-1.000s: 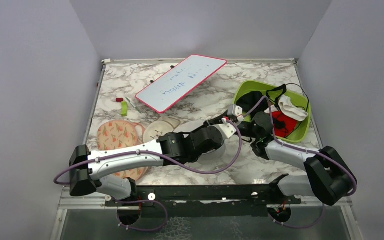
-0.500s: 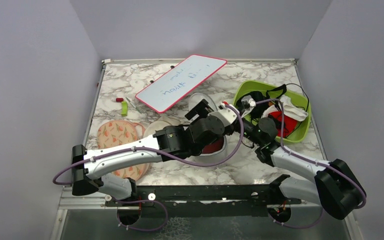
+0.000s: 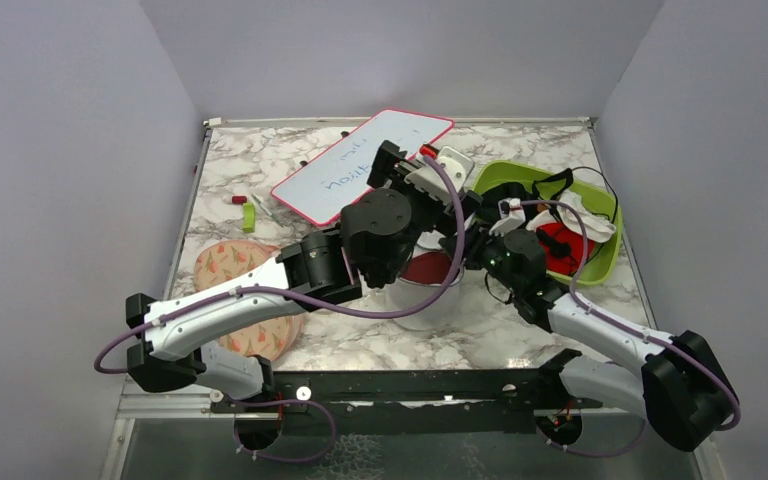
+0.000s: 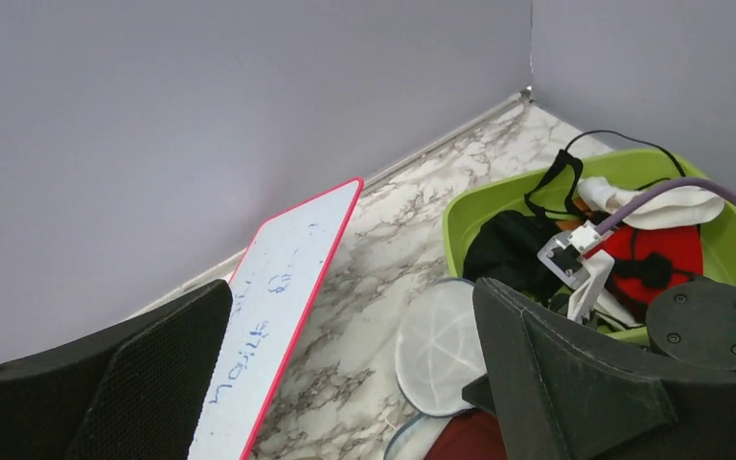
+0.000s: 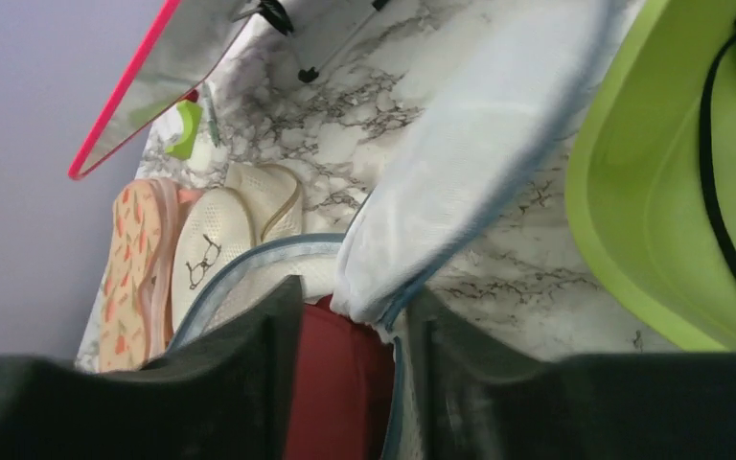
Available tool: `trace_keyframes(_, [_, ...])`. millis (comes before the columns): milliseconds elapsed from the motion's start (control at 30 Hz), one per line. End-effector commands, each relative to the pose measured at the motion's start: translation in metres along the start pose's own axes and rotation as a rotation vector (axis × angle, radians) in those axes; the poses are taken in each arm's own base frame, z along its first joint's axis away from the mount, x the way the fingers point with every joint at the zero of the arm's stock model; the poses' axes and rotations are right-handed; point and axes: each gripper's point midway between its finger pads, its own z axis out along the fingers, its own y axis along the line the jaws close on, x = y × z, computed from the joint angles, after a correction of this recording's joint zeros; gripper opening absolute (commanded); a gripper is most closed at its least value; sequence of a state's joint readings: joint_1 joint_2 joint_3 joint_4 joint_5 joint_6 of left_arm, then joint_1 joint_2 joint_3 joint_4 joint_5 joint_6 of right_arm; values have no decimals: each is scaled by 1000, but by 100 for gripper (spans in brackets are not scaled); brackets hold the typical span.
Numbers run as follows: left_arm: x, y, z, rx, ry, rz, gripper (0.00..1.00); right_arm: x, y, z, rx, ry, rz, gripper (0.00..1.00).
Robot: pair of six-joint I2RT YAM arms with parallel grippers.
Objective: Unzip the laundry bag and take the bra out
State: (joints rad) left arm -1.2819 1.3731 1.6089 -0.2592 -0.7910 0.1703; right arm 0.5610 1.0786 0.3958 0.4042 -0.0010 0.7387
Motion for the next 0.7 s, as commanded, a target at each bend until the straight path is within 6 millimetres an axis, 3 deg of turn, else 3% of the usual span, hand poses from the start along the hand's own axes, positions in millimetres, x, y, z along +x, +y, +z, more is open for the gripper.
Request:
trace_keyframes(0, [-25,26,-8,-63,-127,-43,93,-7,-13,-4,121,54,-98,48])
trace_keyframes(100, [-10,28,-17,-40,-143,-21,94,-18,-13,-14,183,103,-181,57])
trace_keyframes(233, [5,48,-29,-98,-141,44,94,-30,-13,-34,261,195,-263,62])
trace_keyframes(367, [15,69,-43,-169,-196,42,95,-22,25,-43,70,328,-340,62])
trace_keyframes(467, [30,75,-50,-191,-226,31,96,-3,53,-46,-117,437,-343,60])
trace_keyframes(533, [35,76,-51,-196,-221,17,96,9,57,-43,-167,482,-326,57])
trace_keyframes(667, [40,73,-47,-199,-206,17,96,31,63,-38,-230,582,-253,35])
